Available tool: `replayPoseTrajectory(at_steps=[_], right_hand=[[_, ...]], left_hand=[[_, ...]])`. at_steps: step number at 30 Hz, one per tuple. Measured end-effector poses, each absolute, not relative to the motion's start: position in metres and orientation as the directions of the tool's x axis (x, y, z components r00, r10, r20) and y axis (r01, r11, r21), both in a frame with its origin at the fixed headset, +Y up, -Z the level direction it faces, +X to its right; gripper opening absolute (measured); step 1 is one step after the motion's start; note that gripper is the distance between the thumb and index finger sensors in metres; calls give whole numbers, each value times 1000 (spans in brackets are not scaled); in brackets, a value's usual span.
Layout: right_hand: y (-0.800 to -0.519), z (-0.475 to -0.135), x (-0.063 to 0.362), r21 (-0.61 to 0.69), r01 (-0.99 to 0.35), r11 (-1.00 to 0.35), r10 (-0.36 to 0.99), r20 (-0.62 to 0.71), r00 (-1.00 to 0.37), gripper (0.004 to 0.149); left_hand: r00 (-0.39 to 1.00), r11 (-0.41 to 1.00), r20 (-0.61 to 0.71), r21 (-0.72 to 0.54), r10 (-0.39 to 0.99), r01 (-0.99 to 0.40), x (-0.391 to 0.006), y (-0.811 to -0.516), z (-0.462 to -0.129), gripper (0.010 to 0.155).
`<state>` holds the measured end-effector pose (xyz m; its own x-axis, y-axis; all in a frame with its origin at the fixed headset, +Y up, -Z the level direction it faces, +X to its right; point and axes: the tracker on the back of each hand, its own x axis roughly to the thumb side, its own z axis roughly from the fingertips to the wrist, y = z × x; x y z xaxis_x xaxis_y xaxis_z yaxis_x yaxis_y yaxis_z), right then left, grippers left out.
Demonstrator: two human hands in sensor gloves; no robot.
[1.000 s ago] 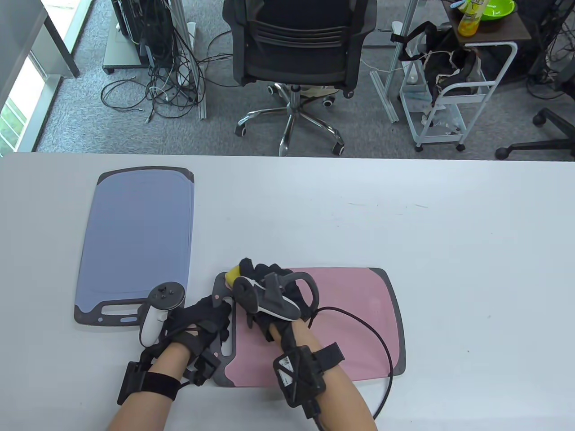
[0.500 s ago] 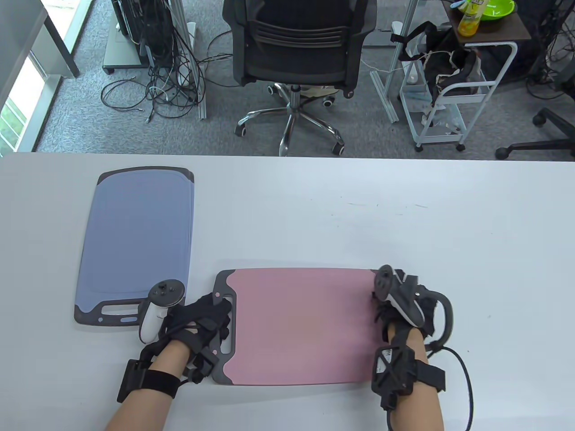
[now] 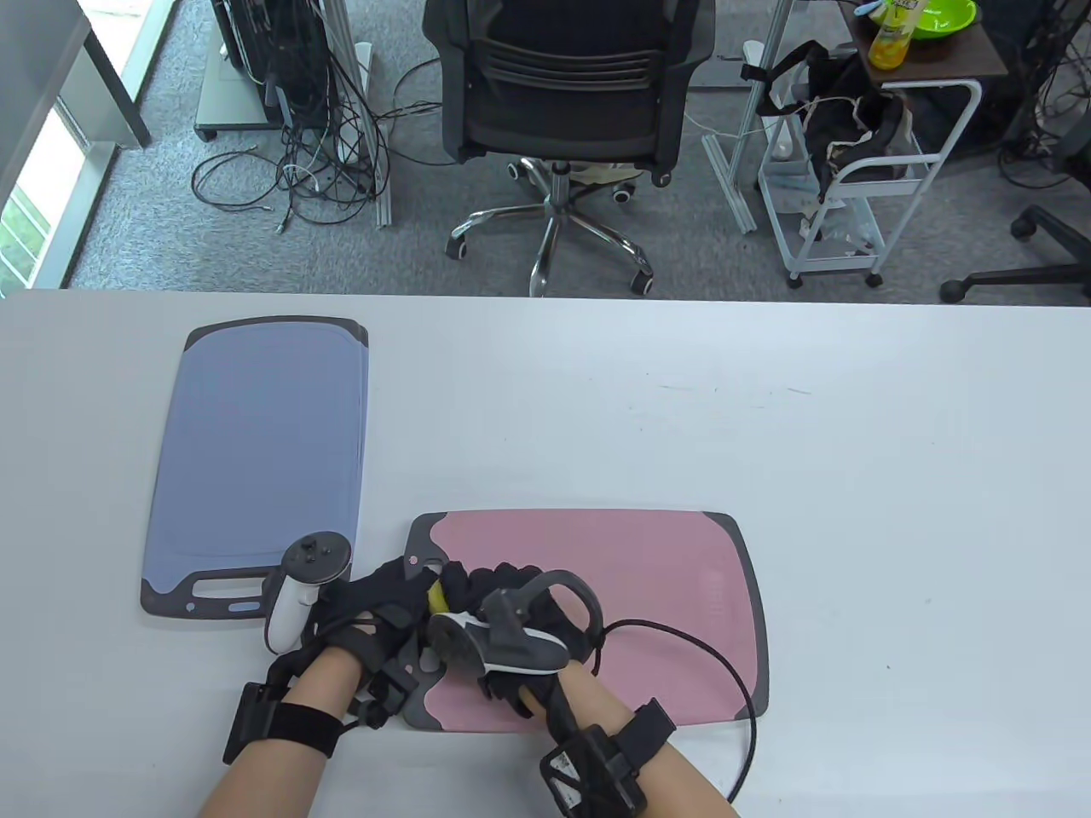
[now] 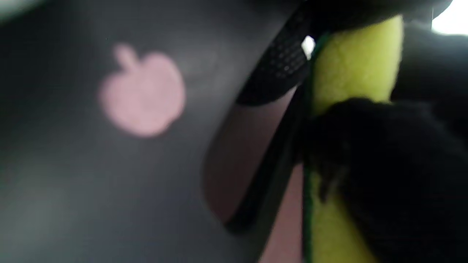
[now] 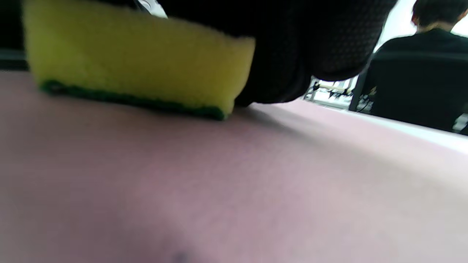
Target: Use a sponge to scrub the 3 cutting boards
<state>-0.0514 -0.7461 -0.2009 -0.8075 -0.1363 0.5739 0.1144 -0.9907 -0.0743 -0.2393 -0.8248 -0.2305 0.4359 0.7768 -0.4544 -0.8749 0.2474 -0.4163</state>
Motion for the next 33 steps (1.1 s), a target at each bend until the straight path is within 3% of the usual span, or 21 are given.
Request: replayPoseTrajectory(at_steps=[3, 5, 9, 12, 16, 19, 20, 23, 25, 26, 27, 29, 30, 33], right_hand=[[-750, -214, -4, -21, 58, -998, -61, 446, -893, 67], [-753, -223, 46, 11, 110, -994, -101, 314, -944, 66], [-766, -223, 176, 90, 39, -995, -47, -85, -995, 66], [-768, -213, 228, 117, 2, -993, -37, -298, -954, 66], [-763, -218, 196, 121, 72, -990, -93, -175, -980, 67], [-756, -221, 110, 79, 15, -997, -8, 92, -996, 67], [-754, -216, 63, 64, 15, -998, 1, 236, -972, 68], [-749, -194, -17, 14, 35, -999, -24, 475, -879, 68], [-747, -179, -51, -17, 27, -999, -32, 580, -814, 69], [-747, -177, -60, -53, 51, -997, -72, 571, -818, 69], [-747, -179, -58, -74, 125, -989, -145, 551, -821, 69], [-748, -184, -39, -49, 66, -997, -82, 515, -853, 68], [-749, -191, -18, -14, 49, -999, -50, 450, -891, 67], [-756, -204, 64, 11, 139, -990, -133, 225, -965, 67]], left_hand=[[442, 258, -451, -412, 775, -874, -239, -824, -230, 51], [438, 253, -455, -411, 775, -876, -239, -824, -229, 51], [408, 248, -484, -362, 774, -899, -234, -824, -224, 50], [403, 239, -491, -364, 772, -900, -232, -825, -225, 50], [397, 242, -489, -350, 776, -905, -231, -825, -223, 50], [381, 237, -495, -331, 781, -914, -230, -825, -222, 49], [365, 225, -498, -320, 787, -920, -230, -825, -221, 49], [331, 192, -507, -308, 796, -932, -232, -825, -220, 49], [322, 183, -510, -303, 798, -935, -233, -825, -219, 49], [314, 177, -515, -298, 798, -938, -234, -826, -219, 48], [303, 166, -524, -294, 796, -941, -235, -826, -219, 48], [308, 173, -520, -292, 796, -941, -234, -826, -219, 48], [308, 174, -521, -292, 796, -941, -234, -826, -219, 49], [311, 177, -521, -291, 795, -940, -233, -826, -219, 49]])
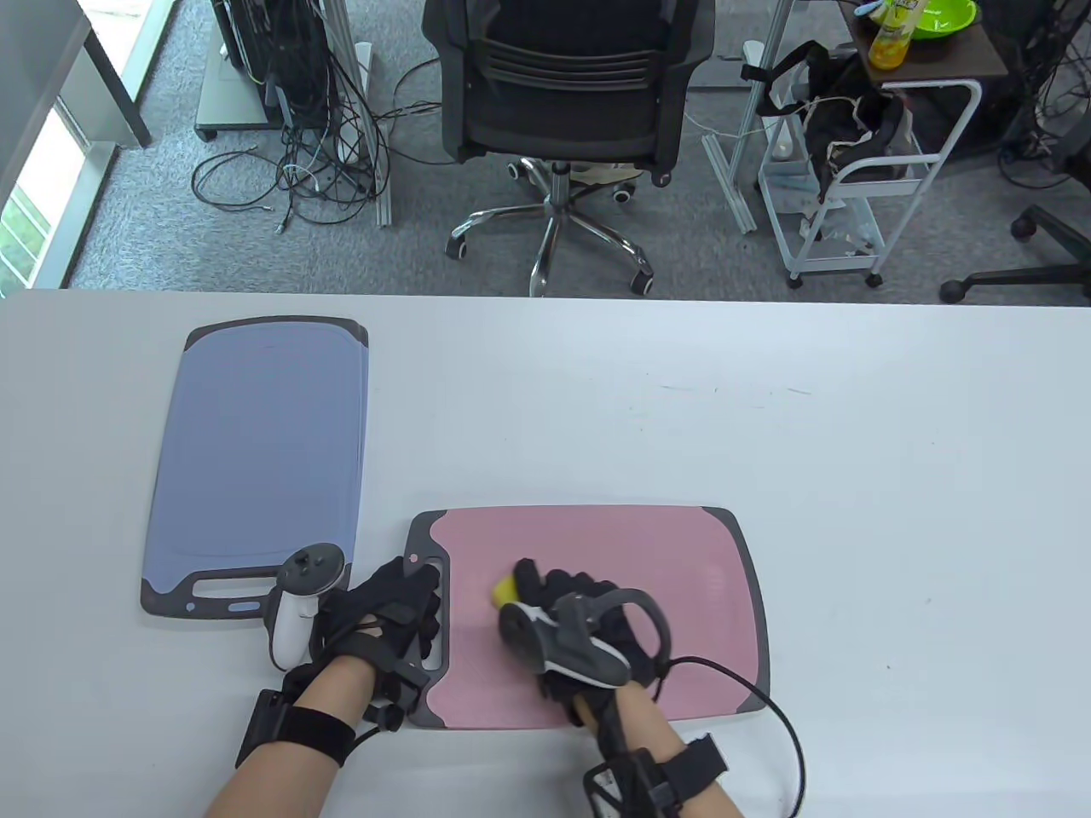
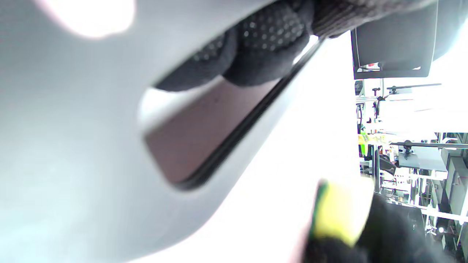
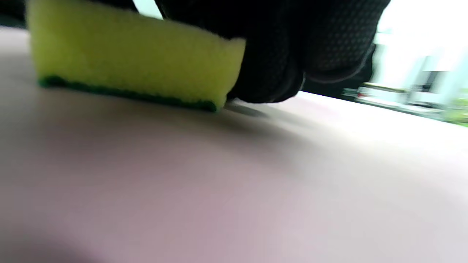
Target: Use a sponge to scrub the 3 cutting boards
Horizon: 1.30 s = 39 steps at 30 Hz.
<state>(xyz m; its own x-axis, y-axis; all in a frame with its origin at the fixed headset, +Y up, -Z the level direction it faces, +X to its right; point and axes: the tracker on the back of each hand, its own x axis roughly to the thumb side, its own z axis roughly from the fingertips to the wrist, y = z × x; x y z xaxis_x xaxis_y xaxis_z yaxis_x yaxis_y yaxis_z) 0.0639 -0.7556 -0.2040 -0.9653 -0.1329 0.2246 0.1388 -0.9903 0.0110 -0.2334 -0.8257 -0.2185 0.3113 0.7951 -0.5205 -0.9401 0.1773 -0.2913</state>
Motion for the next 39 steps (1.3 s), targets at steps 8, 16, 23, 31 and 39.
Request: replayPoseTrajectory(at_steps=[8, 16, 23, 31, 39], right_hand=[[-769, -198, 201, 107, 1, -994, -31, -284, -958, 67], [-755, -186, 19, 28, 55, -998, -43, 332, -942, 69], [-751, -161, -43, -69, 73, -995, -100, 579, -809, 68], [-768, -180, 166, 76, 119, -990, -123, -55, -991, 67], [-769, -180, 188, 58, 76, -995, -83, -122, -989, 68]], left_hand=[[314, 184, -521, -286, 793, -940, -233, -826, -218, 49], [316, 187, -523, -285, 792, -940, -233, -827, -218, 49], [302, 175, -528, -278, 793, -945, -235, -827, -217, 49], [313, 187, -529, -279, 789, -942, -235, -828, -217, 49], [319, 192, -532, -281, 784, -940, -234, -829, -218, 50]])
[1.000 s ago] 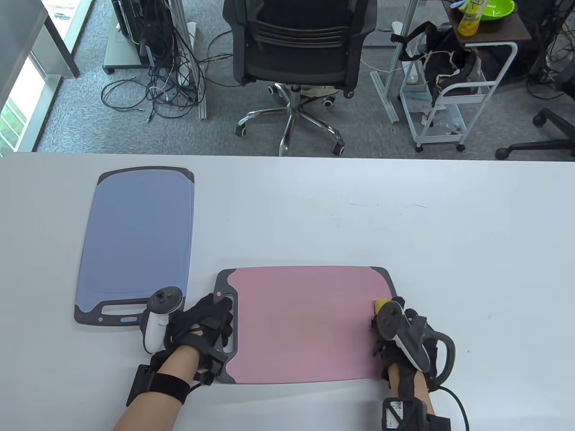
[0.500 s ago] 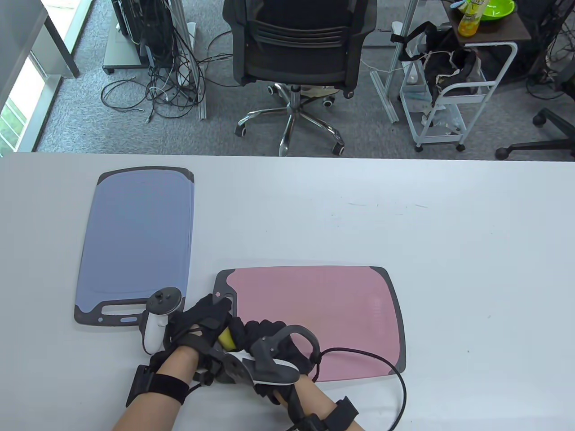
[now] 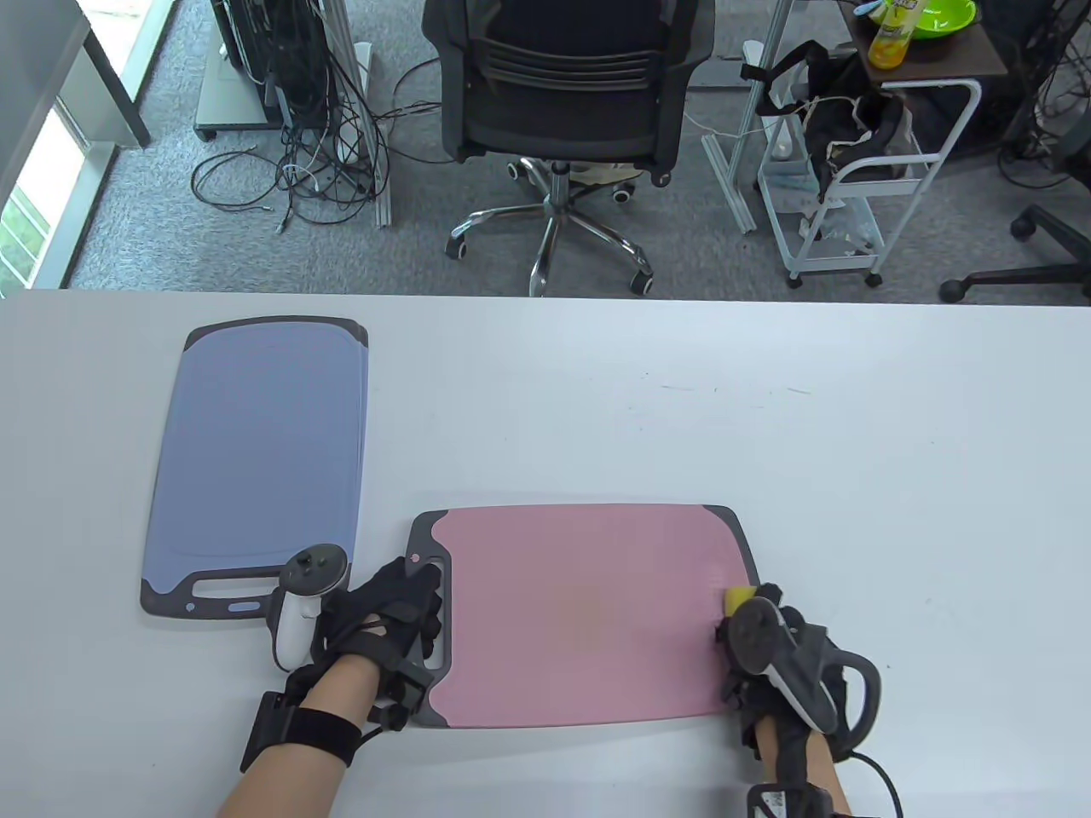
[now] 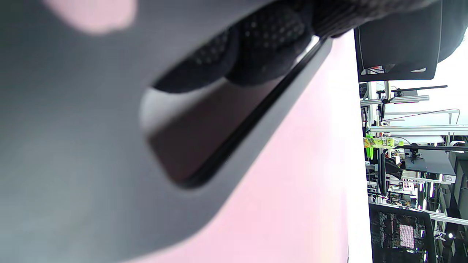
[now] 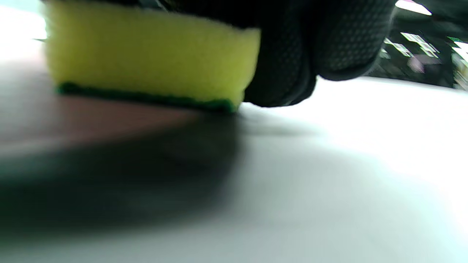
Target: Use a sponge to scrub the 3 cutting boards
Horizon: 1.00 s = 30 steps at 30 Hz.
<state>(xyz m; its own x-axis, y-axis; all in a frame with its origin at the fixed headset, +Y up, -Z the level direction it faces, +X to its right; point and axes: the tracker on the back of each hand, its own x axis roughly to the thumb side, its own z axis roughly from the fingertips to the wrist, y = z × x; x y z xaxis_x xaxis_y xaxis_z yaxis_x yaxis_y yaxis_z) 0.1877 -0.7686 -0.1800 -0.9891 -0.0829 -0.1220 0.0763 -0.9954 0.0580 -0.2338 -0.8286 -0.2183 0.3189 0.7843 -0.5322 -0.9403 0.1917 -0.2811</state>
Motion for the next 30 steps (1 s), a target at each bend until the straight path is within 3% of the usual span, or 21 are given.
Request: replayPoseTrajectory(at_steps=[1, 4, 7, 10, 12, 13, 16, 19, 21, 24, 25, 27, 30], right_hand=[[-767, -185, 157, 78, 48, -996, -45, 40, -998, 68], [-760, -181, 64, 46, 18, -999, -4, 289, -957, 69], [-754, -160, -26, -23, 77, -997, -78, 537, -840, 69], [-753, -145, -69, -73, 47, -996, -83, 628, -774, 69], [-752, -150, -59, -74, 145, -987, -160, 600, -784, 69], [-753, -153, -47, -61, 119, -991, -133, 567, -813, 68], [-760, -169, 26, -14, 100, -995, -98, 368, -925, 67], [-769, -170, 125, 26, 101, -995, -98, 95, -991, 67], [-776, -160, 194, 47, 39, -998, -45, -136, -990, 67], [-776, -158, 226, 93, -123, -988, 88, -312, -946, 67], [-777, -160, 220, 79, -138, -987, 109, -290, -951, 68], [-774, -166, 190, 52, 81, -995, -89, -193, -977, 67], [-768, -172, 110, 31, 66, -997, -62, 113, -992, 68]], left_hand=[[321, 195, -529, -280, 786, -940, -234, -828, -218, 50], [317, 191, -530, -279, 786, -941, -234, -829, -218, 50], [311, 186, -533, -276, 787, -943, -234, -828, -218, 50], [305, 181, -534, -272, 789, -945, -234, -828, -218, 49], [291, 166, -543, -268, 788, -949, -235, -829, -219, 49], [292, 167, -542, -268, 788, -949, -235, -829, -218, 50], [293, 169, -542, -268, 788, -948, -235, -829, -219, 50], [300, 176, -543, -270, 784, -947, -235, -829, -219, 50], [303, 177, -542, -273, 784, -946, -236, -829, -219, 50], [310, 185, -541, -274, 782, -944, -235, -829, -220, 50], [311, 187, -539, -274, 783, -943, -235, -829, -219, 50], [311, 186, -538, -274, 783, -944, -236, -830, -220, 50], [313, 189, -538, -274, 783, -943, -236, -830, -220, 50]])
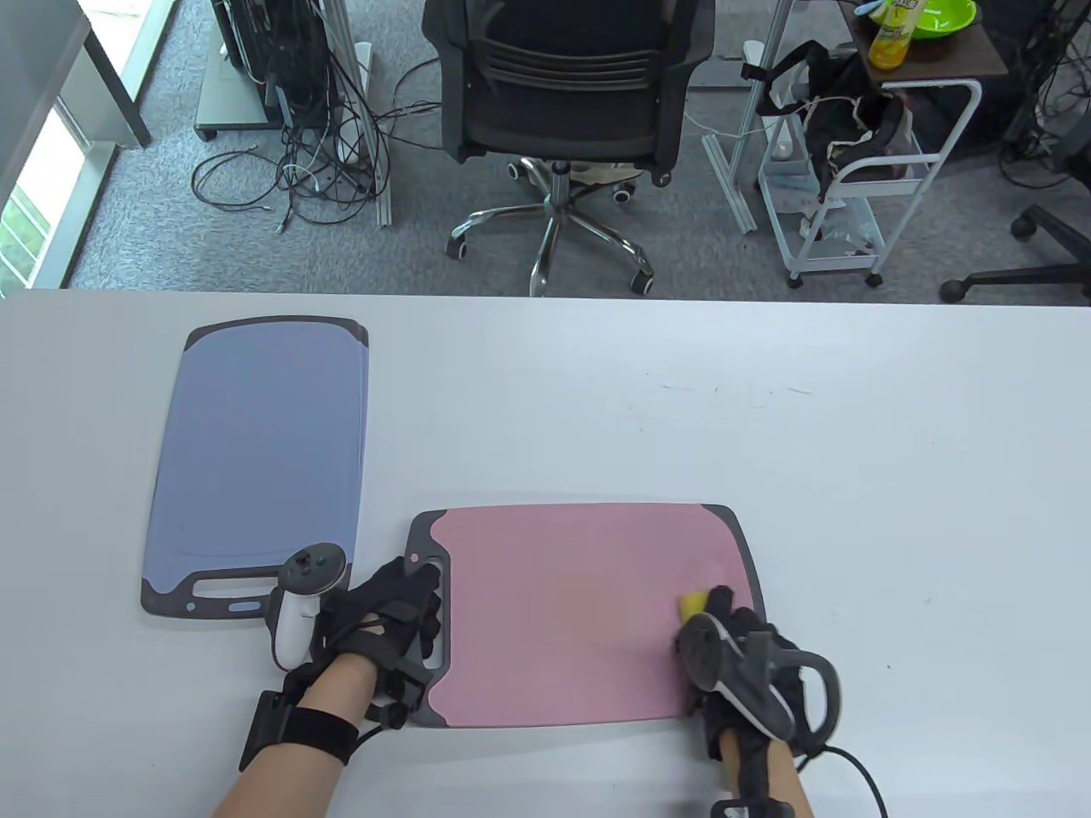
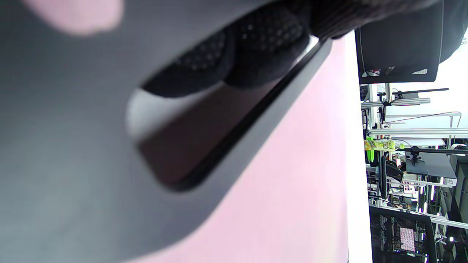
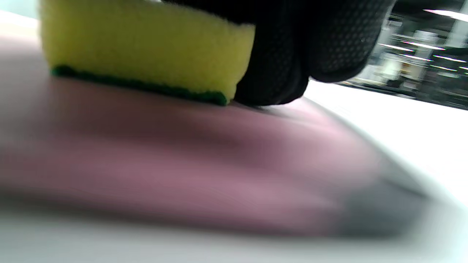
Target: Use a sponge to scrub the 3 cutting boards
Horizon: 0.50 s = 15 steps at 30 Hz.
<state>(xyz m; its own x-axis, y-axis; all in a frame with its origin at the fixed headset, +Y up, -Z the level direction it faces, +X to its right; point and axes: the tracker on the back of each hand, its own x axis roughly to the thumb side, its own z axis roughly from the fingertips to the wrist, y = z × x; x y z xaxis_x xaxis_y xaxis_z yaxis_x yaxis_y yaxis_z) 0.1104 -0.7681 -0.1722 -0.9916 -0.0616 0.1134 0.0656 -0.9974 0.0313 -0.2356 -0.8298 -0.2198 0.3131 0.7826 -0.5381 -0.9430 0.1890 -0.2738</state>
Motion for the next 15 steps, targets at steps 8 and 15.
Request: replayPoseTrajectory(at_steps=[8, 15], right_hand=[[-758, -131, -65, -54, 71, -996, -89, 632, -770, 69], [-766, -166, 77, 28, 90, -996, -81, 242, -967, 67]], left_hand=[[293, 151, -548, -290, 783, -945, -236, -831, -220, 50], [303, 171, -546, -280, 781, -945, -235, -830, -220, 50]])
